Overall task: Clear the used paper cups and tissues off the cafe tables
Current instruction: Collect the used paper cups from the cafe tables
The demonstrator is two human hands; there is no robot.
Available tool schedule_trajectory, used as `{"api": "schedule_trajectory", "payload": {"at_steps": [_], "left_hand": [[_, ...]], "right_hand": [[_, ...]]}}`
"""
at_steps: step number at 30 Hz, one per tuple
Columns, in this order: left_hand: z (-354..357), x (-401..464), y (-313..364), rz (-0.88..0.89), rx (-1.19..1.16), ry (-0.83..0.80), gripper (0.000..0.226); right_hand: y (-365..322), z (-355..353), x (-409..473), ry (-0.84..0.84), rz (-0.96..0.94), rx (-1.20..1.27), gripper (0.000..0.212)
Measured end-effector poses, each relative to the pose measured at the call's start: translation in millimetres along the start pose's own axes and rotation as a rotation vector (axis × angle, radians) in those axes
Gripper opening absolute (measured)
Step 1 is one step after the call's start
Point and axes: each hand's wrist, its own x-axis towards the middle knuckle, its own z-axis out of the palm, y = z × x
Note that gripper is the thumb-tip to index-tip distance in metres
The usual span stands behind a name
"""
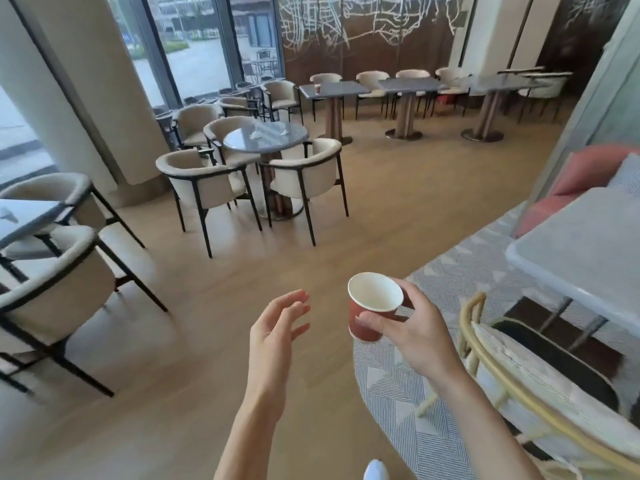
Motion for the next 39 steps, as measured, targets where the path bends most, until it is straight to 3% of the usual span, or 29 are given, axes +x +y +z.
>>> {"api": "schedule_trajectory", "payload": {"at_steps": [9,19,31,39], "left_hand": [[134,231,-9,-0.014,0.007,-0.040,0.025],[234,450,-8,0.005,-0.016,-0.053,0.024],[375,787,-16,-0.018,-0.078,-0.207,0.024],[496,930,-24,-0.041,0.005,-0.336,0.023]], "right_hand": [[39,-32,247,0.044,0.056,0.116,0.061],[59,-53,473,0.053,0.058,0.068,0.061],[82,-61,811,0.167,0.062,-0.021,0.056],[113,-110,976,0.243,0.081,0.016,0.057]]}}
